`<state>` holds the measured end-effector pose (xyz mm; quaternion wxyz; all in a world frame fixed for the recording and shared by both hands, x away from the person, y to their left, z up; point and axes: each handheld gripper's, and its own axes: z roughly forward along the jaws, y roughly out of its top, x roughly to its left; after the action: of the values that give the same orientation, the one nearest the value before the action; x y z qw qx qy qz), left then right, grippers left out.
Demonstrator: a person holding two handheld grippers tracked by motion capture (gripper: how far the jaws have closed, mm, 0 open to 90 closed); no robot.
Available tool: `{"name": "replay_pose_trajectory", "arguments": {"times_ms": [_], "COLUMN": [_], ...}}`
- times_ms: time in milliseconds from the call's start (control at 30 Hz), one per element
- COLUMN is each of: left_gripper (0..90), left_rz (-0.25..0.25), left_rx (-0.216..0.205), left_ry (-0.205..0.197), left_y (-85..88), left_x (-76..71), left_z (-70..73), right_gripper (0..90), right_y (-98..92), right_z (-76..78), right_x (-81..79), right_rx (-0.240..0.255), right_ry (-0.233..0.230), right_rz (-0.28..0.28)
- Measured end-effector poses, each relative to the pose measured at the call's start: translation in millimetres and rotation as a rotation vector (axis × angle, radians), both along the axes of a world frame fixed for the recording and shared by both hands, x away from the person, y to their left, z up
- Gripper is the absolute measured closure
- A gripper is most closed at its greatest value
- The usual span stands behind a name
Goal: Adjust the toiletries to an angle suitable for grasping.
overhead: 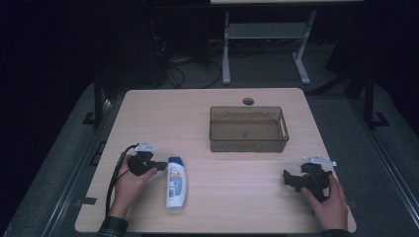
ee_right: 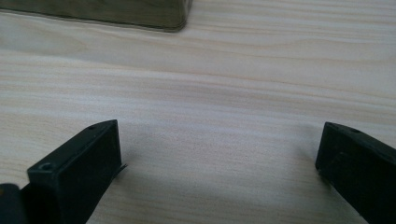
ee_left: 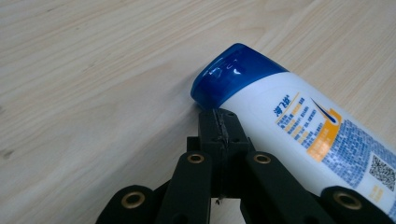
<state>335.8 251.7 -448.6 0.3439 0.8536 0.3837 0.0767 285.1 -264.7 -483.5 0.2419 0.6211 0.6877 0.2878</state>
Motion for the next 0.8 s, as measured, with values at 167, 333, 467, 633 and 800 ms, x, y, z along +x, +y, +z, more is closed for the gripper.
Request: {"name": "replay_pose_trajectory", "arguments": {"times_ms": [167, 333, 467, 633, 800], "left_gripper": [89.9, 89.9, 89.9, 89.9, 89.9], "left_rz": [-0.018, -0.051, -0.067, -0.091, -0.119], "left_rx": [0.003, 0.005, 0.007, 0.011, 0.013], "left_ry": [0.005, 0.009, 0.01, 0.012, 0.009], "left_y": [-8.2, -20.9, -26.2, -33.3, -42.2], "left_x": [0.9, -0.2, -0.4, -1.1, -3.4], "left_z": [-0.2, -0.8, -1.1, -0.9, -1.0], "right_gripper": [0.0, 0.0, 0.0, 0.0, 0.0], "right_y": [0.0, 0.0, 0.0, 0.0, 0.0], "right_z": [0.0, 0.0, 0.0, 0.0, 0.0], "right_x": [0.0, 0.0, 0.0, 0.0, 0.0], "right_rx": [0.0, 0.0, 0.0, 0.0, 0.0], "right_ry": [0.0, 0.0, 0.0, 0.0, 0.0], "right_rz": [0.0, 0.0, 0.0, 0.0, 0.0]}}
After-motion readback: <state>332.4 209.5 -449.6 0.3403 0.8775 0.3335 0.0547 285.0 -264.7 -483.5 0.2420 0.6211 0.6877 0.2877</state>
